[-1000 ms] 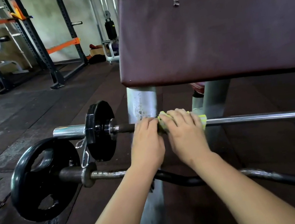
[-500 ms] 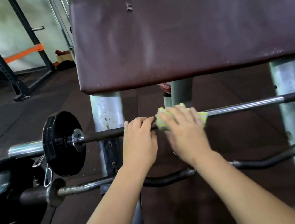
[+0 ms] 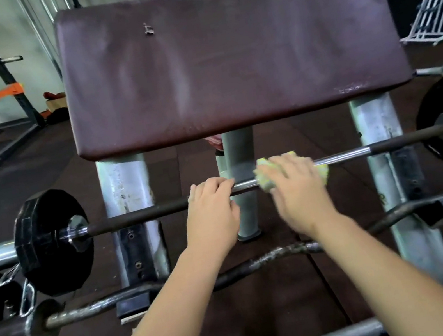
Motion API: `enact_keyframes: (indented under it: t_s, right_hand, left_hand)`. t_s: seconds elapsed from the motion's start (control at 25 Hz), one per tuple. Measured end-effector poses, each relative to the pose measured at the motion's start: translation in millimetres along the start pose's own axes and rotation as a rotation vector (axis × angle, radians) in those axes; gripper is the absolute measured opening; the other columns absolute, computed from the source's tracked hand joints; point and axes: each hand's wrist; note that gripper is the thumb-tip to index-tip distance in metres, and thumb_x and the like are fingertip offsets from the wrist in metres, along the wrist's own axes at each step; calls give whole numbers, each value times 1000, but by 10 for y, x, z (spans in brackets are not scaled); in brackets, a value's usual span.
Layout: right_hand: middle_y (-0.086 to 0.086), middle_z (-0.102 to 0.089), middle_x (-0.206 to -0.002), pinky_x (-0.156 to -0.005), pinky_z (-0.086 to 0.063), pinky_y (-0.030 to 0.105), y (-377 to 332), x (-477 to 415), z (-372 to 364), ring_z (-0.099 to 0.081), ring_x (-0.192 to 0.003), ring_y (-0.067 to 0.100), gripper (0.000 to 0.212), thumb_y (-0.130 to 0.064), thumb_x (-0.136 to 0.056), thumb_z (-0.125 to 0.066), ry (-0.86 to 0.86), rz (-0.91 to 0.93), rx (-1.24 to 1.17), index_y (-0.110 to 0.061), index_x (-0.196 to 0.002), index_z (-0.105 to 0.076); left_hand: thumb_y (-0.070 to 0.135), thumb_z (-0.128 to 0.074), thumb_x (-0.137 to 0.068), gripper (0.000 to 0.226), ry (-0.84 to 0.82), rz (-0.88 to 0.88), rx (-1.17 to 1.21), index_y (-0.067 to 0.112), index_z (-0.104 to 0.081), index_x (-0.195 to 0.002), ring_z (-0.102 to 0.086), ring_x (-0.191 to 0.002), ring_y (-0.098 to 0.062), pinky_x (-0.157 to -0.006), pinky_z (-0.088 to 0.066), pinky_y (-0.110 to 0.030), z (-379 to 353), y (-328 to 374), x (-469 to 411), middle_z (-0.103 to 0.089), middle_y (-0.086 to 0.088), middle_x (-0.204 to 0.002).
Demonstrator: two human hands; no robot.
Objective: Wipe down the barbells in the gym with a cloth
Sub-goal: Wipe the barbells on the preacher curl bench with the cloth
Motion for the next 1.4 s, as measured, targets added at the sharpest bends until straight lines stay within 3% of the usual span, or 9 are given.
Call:
enact_keyframes:
  t_s: [0.12,0.32,0.44,0.56,0.64,0.88,1.12,1.28,1.4]
  right_hand:
    - [3,-58,-146,-113,-37,55,-90,17,-17,-50,-135,32,56,-28,-88,-49,-41,149,-49,-29,-145,-54]
    - [4,-54,-152,-117,-35,57,1033,59,224,-45,-145,31,63,-36,-91,-53,-64,-17,-1,-30,-153,-43]
    - [6,-54,-152,-117,-34,59,817,51,183,-45,-144,34,65,-34,-90,-53,-32,-35,13,-23,-153,-42]
    - [2,-54,-151,-117,-36,56,471,10,117,-47,-143,31,65,-38,-91,-45,-90,125,-34,-26,-154,-43]
    - [1,-56,-149,-115,-39,55,744,-34,212,-48,-141,29,64,-40,-90,-42,-134,149,-15,-30,-153,-44]
    - [7,-44,-159,-117,-31,65,1750,186,463,-33,-151,36,63,-22,-95,-59,-59,-292,119,-31,-154,-41]
    - [8,-52,-153,-115,-39,56,1676,143,422,-43,-145,36,62,-33,-91,-47,-116,-19,63,-31,-153,-43]
    - [15,-48,-155,-112,-41,59,2486,168,634,-39,-146,41,57,-34,-98,-50,-92,-274,159,-32,-154,-37]
    - [28,-46,-151,-120,-29,61,2451,135,589,-37,-142,52,63,-36,-94,-36,-54,-422,111,-14,-152,-44]
  left_hand:
    - [16,-59,-81,38,-7,-30,29,17,-64,-118,-54,-109,-28,-103,-41,-46,-78,204,-105,-62,-1,-116]
    - [23,-61,-88,41,-19,-70,22,17,-61,-128,-51,-114,-28,-106,-38,-42,-115,401,-181,-61,-3,-122]
    - [30,-60,-89,43,-54,-88,-21,20,-59,-131,-51,-116,-27,-110,-35,-44,-172,538,-224,-60,0,-124]
    - [32,-59,-86,40,-53,-97,-36,19,-61,-124,-54,-112,-29,-106,-35,-40,-238,678,-284,-62,-1,-120]
    - [34,-58,-87,42,-49,-102,-37,20,-59,-127,-53,-116,-28,-109,-32,-42,-283,764,-314,-61,-1,-124]
    - [36,-55,-91,46,-83,-109,-35,21,-54,-135,-50,-124,-26,-116,-25,-44,-356,872,-334,-55,2,-133]
    - [33,-59,-90,46,-128,-179,4,21,-55,-134,-50,-121,-25,-110,-36,-46,-422,1152,-413,-56,4,-132]
    - [34,-57,-91,48,-146,-179,20,24,-51,-138,-45,-125,-22,-112,-33,-47,-442,1093,-424,-52,8,-135]
    - [32,-58,-92,50,-143,-184,30,23,-50,-140,-44,-127,-22,-114,-32,-46,-433,1038,-426,-52,6,-136]
Point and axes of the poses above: each hand's wrist, its own x-axis away from the middle knuckle, its own z-axis out of the back of the hand, y = z × x
